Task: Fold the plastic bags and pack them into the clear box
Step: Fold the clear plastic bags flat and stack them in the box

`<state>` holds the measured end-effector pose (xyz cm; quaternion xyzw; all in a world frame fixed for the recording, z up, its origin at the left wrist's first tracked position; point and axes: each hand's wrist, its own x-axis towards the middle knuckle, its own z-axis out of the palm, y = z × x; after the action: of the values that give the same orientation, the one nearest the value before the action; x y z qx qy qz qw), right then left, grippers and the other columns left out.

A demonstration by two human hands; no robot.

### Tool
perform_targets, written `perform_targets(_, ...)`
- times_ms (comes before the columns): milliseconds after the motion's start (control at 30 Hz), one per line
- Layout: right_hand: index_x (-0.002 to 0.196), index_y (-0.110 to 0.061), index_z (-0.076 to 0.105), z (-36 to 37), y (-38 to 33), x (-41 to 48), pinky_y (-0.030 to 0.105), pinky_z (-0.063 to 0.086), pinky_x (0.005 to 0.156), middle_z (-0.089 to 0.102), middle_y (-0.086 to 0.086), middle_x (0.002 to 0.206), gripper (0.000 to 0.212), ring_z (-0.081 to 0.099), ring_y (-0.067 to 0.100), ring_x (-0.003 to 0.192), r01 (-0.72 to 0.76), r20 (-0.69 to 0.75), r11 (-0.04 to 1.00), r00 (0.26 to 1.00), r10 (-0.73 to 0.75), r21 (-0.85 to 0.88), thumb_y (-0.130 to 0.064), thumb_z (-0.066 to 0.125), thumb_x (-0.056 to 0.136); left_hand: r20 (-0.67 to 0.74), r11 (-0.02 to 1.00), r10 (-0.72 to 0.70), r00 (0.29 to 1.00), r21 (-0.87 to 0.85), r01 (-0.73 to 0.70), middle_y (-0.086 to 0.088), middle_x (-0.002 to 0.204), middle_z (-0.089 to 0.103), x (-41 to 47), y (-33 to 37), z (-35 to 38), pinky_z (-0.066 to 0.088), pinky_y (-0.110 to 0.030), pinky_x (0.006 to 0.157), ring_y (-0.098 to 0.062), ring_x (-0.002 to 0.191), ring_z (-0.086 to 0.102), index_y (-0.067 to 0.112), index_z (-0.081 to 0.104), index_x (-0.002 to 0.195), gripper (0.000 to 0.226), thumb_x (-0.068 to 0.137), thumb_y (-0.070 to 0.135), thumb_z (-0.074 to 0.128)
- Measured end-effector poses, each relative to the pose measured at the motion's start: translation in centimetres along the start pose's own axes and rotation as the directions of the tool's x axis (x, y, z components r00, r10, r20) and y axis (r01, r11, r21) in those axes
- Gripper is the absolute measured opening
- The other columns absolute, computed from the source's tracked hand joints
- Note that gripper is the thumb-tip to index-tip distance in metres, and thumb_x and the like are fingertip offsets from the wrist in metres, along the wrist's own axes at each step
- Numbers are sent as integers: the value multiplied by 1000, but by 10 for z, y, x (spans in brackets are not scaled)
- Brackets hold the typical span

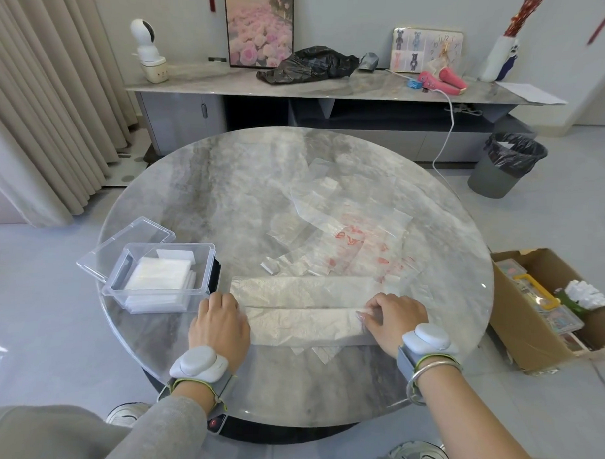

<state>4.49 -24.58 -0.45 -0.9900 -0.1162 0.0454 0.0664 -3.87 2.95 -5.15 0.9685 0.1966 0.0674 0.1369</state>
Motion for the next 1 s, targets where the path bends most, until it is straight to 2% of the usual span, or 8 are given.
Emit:
perform_targets(267, 101, -30, 59, 13, 1, 9, 26, 32, 89, 55, -8, 112, 16, 46, 17, 110, 12, -145, 999, 989, -18, -46, -41, 49, 95, -80, 998, 61, 995, -11, -63, -9, 90, 54, -2, -4, 8, 44, -36, 53, -29, 81, 52, 8, 53, 89, 17, 84, 16, 68)
perform_targets(400, 103, -28, 59, 22, 1, 12, 26, 35, 88, 56, -6, 113, 16, 47, 19, 109, 28, -170, 999, 985, -35, -45, -38, 50, 95, -106, 997, 70, 992, -9, -72, -10, 96, 54, -2, -5, 8, 43, -34, 50, -31, 84, 54, 7, 54, 97, 22, 83, 13, 70)
perform_targets(467, 104, -25, 61, 24, 1, 11, 29, 38, 87, 58, -2, 112, 17, 51, 22, 107, 27, -183, 999, 983, -31, -27, -35, 57, 91, -123, 996, 89, 988, -19, -92, -11, 108, 53, -3, -4, 9, 47, -35, 49, -33, 90, 57, 7, 54, 109, 35, 79, 8, 72)
perform_targets(533, 102, -18, 66, 27, -1, 9, 36, 45, 84, 62, 5, 110, 22, 57, 29, 104, 16, -210, 999, 978, -8, 39, -28, 70, 83, -166, 987, 158, 973, 41, -153, -13, 120, 51, -3, -3, 9, 51, -40, 58, -35, 96, 57, 6, 53, 118, 50, 73, 1, 72)
perform_targets(633, 105, -12, 67, 33, -9, 6, 43, 50, 87, 62, 14, 119, 34, 59, 37, 109, 66, -232, 995, 971, -47, 74, -23, 77, 75, -205, 919, 377, 903, 201, -338, -17, 137, 49, -4, 3, 9, 43, -47, 94, -38, 122, 49, 3, 56, 127, 56, 72, -4, 63)
perform_targets(733, 136, -9, 49, 44, -28, 0, 45, 30, 113, 39, 15, 148, 53, 36, 35, 138, 206, -151, 978, 969, -198, 39, -38, 43, 93, -114, 826, 555, 824, 198, -529, -12, 155, 34, -7, 17, 13, 24, -48, 114, -30, 145, 28, 5, 41, 146, 59, 89, 17, 46)
perform_targets(833, 145, -2, 36, 59, -39, -7, 40, 16, 113, 31, 15, 153, 71, 29, 29, 142, 266, -64, 964, 961, -267, -26, -49, 9, 99, -3, 819, 560, 828, 153, -553, -10, 160, 22, -9, 14, 28, 19, -47, 116, -24, 148, 19, 5, 27, 152, 60, 99, 35, 27)
perform_targets(1000, 139, 5, 40, 68, -36, -17, 35, 16, 109, 35, 16, 149, 76, 40, 28, 136, 190, 60, 982, 980, -190, -9, -51, 5, 100, 85, 858, 496, 864, 104, -502, -8, 159, 23, -11, -1, 44, 12, -40, 117, -19, 148, 17, 5, 27, 152, 64, 103, 44, 13)
